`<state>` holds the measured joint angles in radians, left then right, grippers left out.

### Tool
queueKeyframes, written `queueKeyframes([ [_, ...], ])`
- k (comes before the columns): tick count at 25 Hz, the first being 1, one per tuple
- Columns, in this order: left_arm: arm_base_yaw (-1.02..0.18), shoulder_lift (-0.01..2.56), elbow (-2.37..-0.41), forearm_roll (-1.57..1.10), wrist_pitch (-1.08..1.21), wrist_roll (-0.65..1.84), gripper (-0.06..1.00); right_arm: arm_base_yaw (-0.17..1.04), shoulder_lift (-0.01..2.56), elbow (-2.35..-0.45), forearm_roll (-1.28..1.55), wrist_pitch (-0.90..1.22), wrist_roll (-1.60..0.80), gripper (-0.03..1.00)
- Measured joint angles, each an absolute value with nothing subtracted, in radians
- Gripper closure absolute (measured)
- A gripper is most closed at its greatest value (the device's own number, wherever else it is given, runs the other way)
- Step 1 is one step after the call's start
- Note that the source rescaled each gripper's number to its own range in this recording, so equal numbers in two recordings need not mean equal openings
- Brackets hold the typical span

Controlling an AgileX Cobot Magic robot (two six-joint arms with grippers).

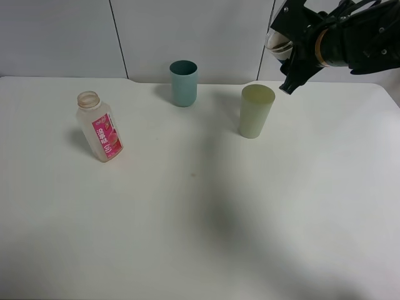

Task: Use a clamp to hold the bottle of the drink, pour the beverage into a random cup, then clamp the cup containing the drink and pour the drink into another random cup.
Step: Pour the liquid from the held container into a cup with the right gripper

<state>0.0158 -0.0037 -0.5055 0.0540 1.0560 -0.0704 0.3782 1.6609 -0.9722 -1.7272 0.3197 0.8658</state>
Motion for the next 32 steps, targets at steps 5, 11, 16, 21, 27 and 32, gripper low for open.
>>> queueKeyframes([
  [5, 0.016, -0.004, -0.506, 0.054, 1.056, -0.070, -0.06, 0.378, 1.661, -0.972, -1.727, 0.323, 0.799, 0.96],
  [11, 0.016, -0.004, -0.506, 0.054, 1.056, -0.070, -0.06, 0.378, 1.661, -0.972, -1.727, 0.323, 0.714, 0.96],
  [16, 0.016, -0.004, -0.506, 0.054, 1.056, -0.070, -0.06, 0.378, 1.661, -0.972, -1.727, 0.323, 0.682, 0.96],
  [21, 0.016, -0.004, -0.506, 0.054, 1.056, -0.070, -0.06, 0.378, 1.661, -0.972, -1.727, 0.324, 0.598, 0.96],
  [27, 0.016, -0.004, -0.506, 0.054, 1.056, -0.070, -0.06, 0.378, 1.661, -0.972, -1.727, 0.324, 0.573, 0.96],
  [32, 0.016, -0.004, -0.506, 0.054, 1.056, -0.070, -0.06, 0.378, 1.661, -0.972, -1.727, 0.328, 0.541, 0.96],
])
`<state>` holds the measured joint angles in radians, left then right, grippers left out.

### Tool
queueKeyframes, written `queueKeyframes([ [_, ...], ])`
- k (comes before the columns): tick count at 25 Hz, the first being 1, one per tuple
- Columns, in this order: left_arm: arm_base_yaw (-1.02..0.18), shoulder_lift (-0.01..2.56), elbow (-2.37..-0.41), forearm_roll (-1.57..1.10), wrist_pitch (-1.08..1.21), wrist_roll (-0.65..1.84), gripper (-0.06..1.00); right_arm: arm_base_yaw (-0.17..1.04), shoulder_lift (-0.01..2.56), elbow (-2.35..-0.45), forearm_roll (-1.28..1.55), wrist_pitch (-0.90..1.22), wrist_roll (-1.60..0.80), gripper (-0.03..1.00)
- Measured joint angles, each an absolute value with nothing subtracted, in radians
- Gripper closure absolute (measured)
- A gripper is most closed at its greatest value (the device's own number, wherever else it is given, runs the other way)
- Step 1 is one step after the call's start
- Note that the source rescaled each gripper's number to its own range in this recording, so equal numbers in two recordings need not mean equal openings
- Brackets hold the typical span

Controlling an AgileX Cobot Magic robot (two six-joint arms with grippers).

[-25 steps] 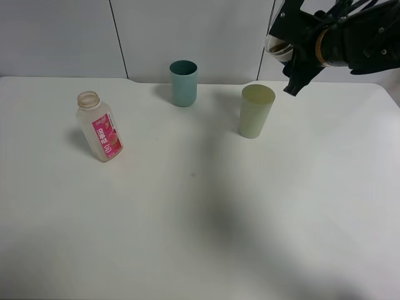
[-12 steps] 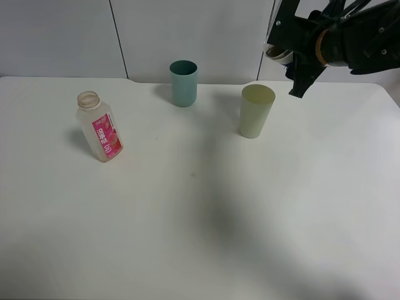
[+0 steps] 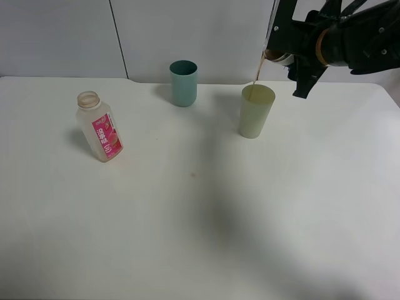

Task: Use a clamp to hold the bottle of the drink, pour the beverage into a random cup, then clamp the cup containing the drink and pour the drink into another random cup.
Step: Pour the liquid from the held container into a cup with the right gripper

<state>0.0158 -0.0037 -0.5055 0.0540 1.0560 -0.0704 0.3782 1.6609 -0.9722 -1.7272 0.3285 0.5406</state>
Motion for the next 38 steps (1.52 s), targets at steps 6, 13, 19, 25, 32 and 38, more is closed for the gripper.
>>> queueKeyframes([
  [6, 0.016, -0.004, -0.506, 0.054, 1.056, -0.070, -0.06, 0.378, 1.661, -0.972, -1.727, 0.337, 0.518, 0.96],
  [13, 0.016, -0.004, -0.506, 0.054, 1.056, -0.070, -0.06, 0.378, 1.661, -0.972, -1.727, 0.353, 0.475, 0.96],
  [19, 0.016, -0.004, -0.506, 0.054, 1.056, -0.070, -0.06, 0.378, 1.661, -0.972, -1.727, 0.353, 0.461, 0.96],
  [25, 0.016, -0.004, -0.506, 0.054, 1.056, -0.070, -0.06, 0.378, 1.661, -0.972, -1.727, 0.353, 0.442, 0.96],
  [32, 0.016, -0.004, -0.506, 0.054, 1.056, -0.070, -0.06, 0.378, 1.661, -0.972, -1.727, 0.353, 0.441, 0.96],
  [38, 0.016, -0.004, -0.506, 0.054, 1.056, -0.070, -0.06, 0.378, 1.661, -0.972, -1.727, 0.353, 0.417, 0.96],
])
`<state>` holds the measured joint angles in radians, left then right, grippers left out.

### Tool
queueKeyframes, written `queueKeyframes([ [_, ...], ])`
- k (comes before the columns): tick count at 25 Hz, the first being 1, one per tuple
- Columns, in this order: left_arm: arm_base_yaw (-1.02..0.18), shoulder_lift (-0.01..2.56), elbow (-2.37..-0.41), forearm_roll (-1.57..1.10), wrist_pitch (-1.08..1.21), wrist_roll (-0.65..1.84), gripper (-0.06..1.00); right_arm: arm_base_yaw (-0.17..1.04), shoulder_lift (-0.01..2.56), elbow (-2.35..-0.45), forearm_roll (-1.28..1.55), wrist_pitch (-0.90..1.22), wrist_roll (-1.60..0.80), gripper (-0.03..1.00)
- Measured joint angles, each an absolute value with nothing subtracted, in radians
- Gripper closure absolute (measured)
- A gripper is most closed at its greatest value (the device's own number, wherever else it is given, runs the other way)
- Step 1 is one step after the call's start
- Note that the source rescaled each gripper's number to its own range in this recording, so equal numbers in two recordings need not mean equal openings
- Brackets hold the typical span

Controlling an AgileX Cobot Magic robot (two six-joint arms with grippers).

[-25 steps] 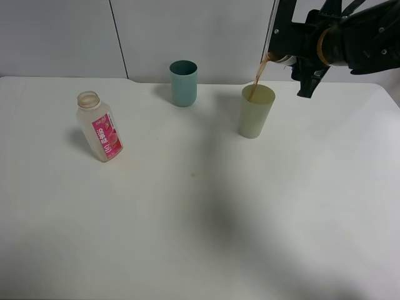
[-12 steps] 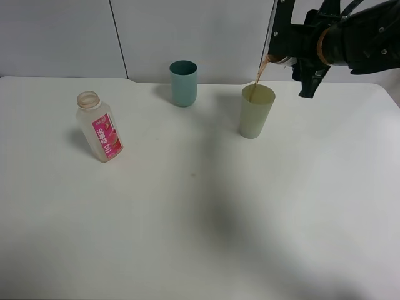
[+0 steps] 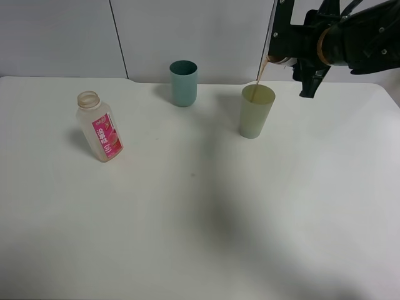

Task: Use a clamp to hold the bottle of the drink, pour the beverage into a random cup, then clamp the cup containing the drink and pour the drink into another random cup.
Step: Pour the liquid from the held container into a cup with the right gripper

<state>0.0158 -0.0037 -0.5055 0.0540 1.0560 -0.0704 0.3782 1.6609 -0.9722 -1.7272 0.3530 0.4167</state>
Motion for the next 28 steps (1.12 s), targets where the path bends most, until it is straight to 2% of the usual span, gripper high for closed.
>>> queueKeyframes([
  [28, 0.016, -0.004, -0.506, 0.054, 1.056, -0.070, -0.06, 0.378, 1.661, -0.972, -1.728, 0.356, 0.185, 0.96],
])
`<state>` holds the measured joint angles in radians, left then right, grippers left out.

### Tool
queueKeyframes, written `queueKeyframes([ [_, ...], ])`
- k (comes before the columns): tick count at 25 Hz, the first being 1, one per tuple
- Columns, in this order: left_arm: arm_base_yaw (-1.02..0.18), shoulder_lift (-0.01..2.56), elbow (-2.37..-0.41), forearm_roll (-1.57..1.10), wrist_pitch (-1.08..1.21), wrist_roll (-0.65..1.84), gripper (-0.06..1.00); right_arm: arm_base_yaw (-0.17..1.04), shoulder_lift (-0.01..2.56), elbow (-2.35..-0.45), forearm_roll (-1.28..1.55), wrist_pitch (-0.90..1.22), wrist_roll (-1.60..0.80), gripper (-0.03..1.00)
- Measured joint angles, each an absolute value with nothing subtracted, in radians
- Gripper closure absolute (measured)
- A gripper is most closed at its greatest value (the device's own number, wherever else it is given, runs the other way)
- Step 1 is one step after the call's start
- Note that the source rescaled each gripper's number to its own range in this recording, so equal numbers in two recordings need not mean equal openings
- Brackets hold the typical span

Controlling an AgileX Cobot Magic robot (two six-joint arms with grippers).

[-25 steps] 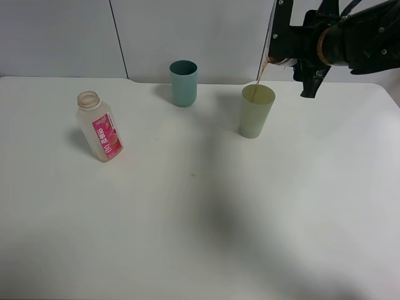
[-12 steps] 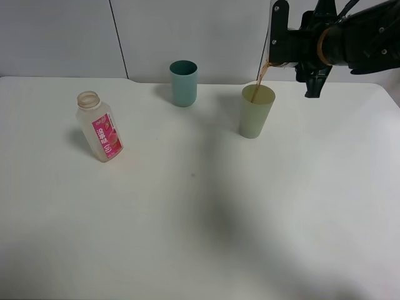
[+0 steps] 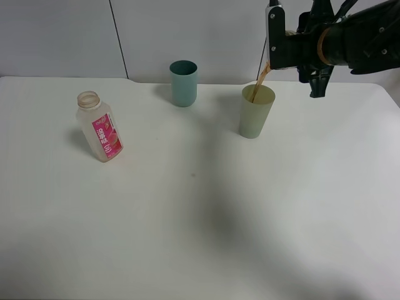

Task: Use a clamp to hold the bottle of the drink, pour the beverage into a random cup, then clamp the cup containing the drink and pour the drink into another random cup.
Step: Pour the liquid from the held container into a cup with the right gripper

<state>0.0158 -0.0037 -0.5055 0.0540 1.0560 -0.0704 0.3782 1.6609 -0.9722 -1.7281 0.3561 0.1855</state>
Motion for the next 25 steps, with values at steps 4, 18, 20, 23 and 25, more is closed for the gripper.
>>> queueKeyframes([
  [4, 0.016, -0.004, -0.506, 0.054, 1.056, -0.070, -0.06, 0.378, 1.661, -0.972, -1.728, 0.356, 0.155, 0.96],
  [18, 0.016, -0.004, -0.506, 0.054, 1.056, -0.070, -0.06, 0.378, 1.661, -0.972, -1.729, 0.356, -0.068, 0.96],
  [20, 0.016, -0.004, -0.506, 0.054, 1.056, -0.070, -0.06, 0.378, 1.661, -0.972, -1.729, 0.358, -0.102, 0.96],
  [23, 0.016, -0.004, -0.506, 0.054, 1.056, -0.070, -0.06, 0.378, 1.661, -0.972, -1.729, 0.365, -0.148, 0.96],
  [25, 0.016, -0.004, -0.506, 0.054, 1.056, -0.070, -0.06, 0.378, 1.661, -0.972, -1.729, 0.373, -0.189, 0.96],
])
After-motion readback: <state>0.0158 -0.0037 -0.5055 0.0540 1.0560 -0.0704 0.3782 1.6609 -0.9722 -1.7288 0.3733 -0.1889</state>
